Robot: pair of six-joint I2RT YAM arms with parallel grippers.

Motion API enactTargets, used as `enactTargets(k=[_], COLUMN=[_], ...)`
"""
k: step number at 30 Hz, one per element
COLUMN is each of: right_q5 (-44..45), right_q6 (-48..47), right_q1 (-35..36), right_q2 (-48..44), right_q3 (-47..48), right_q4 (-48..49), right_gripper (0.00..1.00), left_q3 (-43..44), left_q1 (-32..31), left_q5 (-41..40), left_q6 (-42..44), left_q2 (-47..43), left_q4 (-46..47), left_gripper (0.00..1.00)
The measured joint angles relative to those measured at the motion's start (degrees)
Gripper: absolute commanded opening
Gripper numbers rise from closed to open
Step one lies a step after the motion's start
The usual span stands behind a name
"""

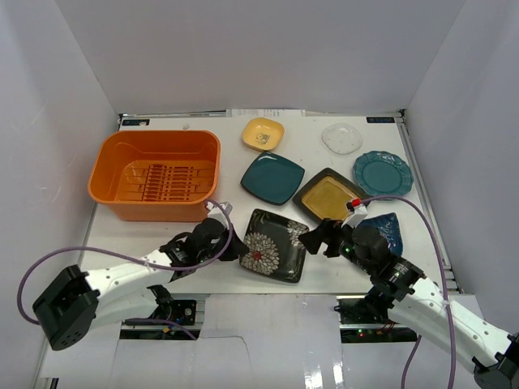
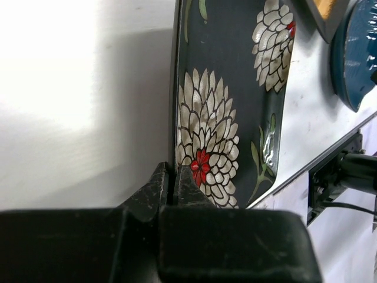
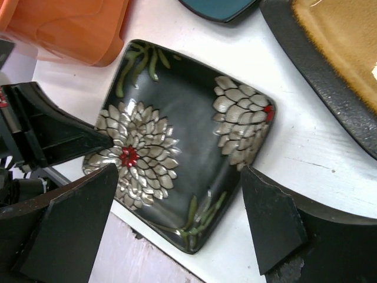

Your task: Place the plates into the plastic bin on the countertop

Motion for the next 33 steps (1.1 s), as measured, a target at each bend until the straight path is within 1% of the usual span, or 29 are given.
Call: enactTargets(k=[7, 11, 14, 16, 17, 19, 20, 22, 23, 25, 26, 27, 28, 29, 30, 31, 32, 33], right_q5=[-2.2, -6.6, -10.7, -12.8, -13.7, -15.3, -16.1, -17.6, -18.3, -18.5, -18.7, -19.0, -19.3, -19.5, -19.4, -18.8, -18.3, -17.9], right_q6=[1.0, 1.3, 1.7, 2.0, 2.2, 2.8, 3.2, 3.9, 4.5, 5.2, 6.8, 10.1, 11.3, 12.4, 12.8, 12.3, 12.0, 10.9], right_q1=[-0.2, -0.3, -0.3, -0.3, -0.3, -0.3, -0.3, -0.3, -0.3, -0.3, -0.9, -1.3, -1.7, -1.7, -1.5, -1.1, -0.6, -0.6], right_q2=[2.1, 6.8, 11.8, 14.4, 15.0, 15.3, 15.4, 15.9, 16.3, 17.2, 17.4, 17.5, 17.1, 16.4, 15.8, 15.5, 15.9, 16.9], right_q3=[0.5, 0.7, 0.7, 0.7, 0.7, 0.7, 0.7, 0.6, 0.6, 0.5, 0.3, 0.2, 0.3, 0.3, 0.5, 1.3, 2.6, 4.8], right_q4=[-0.2, 0.9, 4.0, 6.1, 7.4, 10.3, 11.9, 15.3, 16.7, 19.1, 20.2, 21.6, 23.4, 24.9, 26.0, 26.5, 26.0, 25.6], right_gripper=[0.9, 0.9, 0.9, 0.94, 1.0, 0.9, 0.77, 0.66, 0.5, 0.29, 0.11, 0.08, 0.08, 0.08, 0.08, 0.08, 0.08, 0.08], left_q3=[0.0, 0.9, 2.7, 3.9, 4.5, 5.4, 5.8, 6.4, 6.7, 7.5, 8.0, 8.4, 8.5, 9.2, 10.8, 12.9, 13.9, 17.9], left_q1=[-0.1, -0.1, -0.1, -0.1, -0.1, -0.1, -0.1, -0.1, -0.1, -0.1, 0.0, 0.2, 0.3, 0.5, 0.5, 0.3, 0.2, 0.1], left_q5=[-3.0, -2.9, -2.4, -2.0, -1.7, -0.9, -0.4, 0.5, 0.8, 1.3, 1.1, 0.5, 0.4, 0.0, -0.6, -0.9, -0.9, -2.6], left_q6=[0.7, 0.1, -0.5, -0.6, -0.6, -0.7, -0.7, -0.7, -0.6, -0.4, 0.2, 1.2, 1.8, 2.3, 3.0, 3.8, 3.5, 5.6], left_q2=[-17.6, -24.0, -26.1, -26.9, -27.2, -27.9, -28.3, -28.7, -28.9, -29.2, -29.6, -30.1, -30.7, -31.3, -31.6, -31.5, -31.5, -31.5], left_q4=[-18.6, -23.5, -24.9, -25.5, -25.7, -25.7, -25.7, -25.7, -25.7, -26.5, -27.0, -28.4, -29.1, -29.9, -30.8, -30.9, -30.7, -31.8], left_gripper=[0.0, 0.0, 0.0, 0.0, 0.0, 0.0, 0.0, 0.0, 0.0, 0.0, 0.01, 0.08, 0.21, 0.54, 0.69, 0.8, 0.98, 0.98])
